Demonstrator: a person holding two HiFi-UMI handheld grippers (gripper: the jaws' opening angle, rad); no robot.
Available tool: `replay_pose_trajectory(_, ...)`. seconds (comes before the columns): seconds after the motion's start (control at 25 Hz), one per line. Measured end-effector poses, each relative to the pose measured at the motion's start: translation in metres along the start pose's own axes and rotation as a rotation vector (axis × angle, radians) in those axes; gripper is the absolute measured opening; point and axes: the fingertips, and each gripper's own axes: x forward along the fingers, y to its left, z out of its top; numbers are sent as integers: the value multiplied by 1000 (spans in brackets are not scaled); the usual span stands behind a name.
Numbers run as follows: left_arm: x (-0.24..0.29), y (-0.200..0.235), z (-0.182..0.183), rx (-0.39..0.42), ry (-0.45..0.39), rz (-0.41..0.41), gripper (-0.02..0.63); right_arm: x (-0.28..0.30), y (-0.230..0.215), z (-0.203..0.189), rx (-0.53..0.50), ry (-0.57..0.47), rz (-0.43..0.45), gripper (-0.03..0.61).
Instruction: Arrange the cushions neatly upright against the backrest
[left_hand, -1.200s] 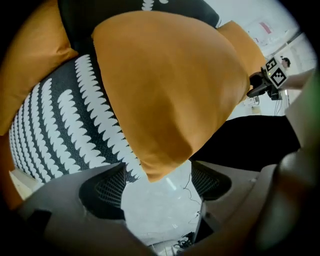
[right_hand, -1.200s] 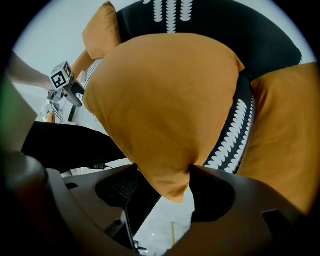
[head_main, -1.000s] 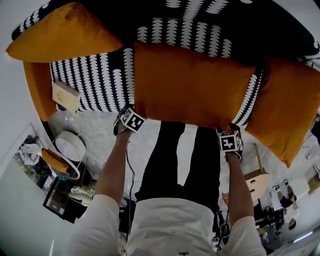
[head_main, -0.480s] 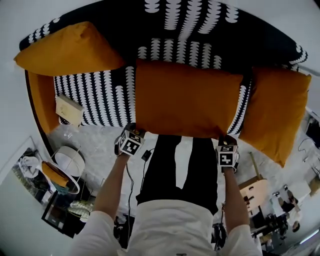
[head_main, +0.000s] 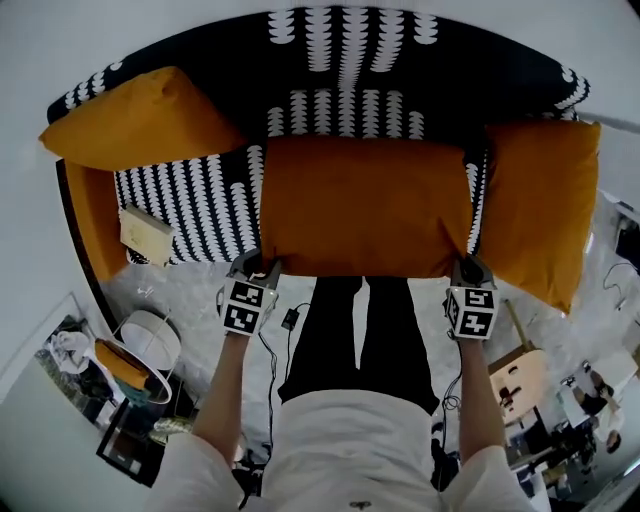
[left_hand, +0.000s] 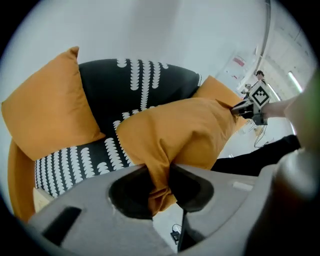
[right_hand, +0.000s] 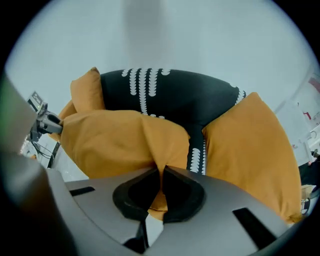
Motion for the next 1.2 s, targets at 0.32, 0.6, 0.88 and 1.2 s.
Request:
replay_pose_trajectory(0.32,-17,22,69,-28,-43,1,117,-2,-22,54,47,-35,10,15)
replay_pose_trajectory(0.6,-7,60,150,-9,-148,77,127,23,-50,134,27,-156,-44,15)
replay_pose_trajectory(0.88,11,87,196,-88,-175,120,132,50,-71,187,31,-205,-89,15)
replay_pose_trajectory(1.2,41,128,262,-144,-254,159,138,90,-103,255,95,-269,-202,15)
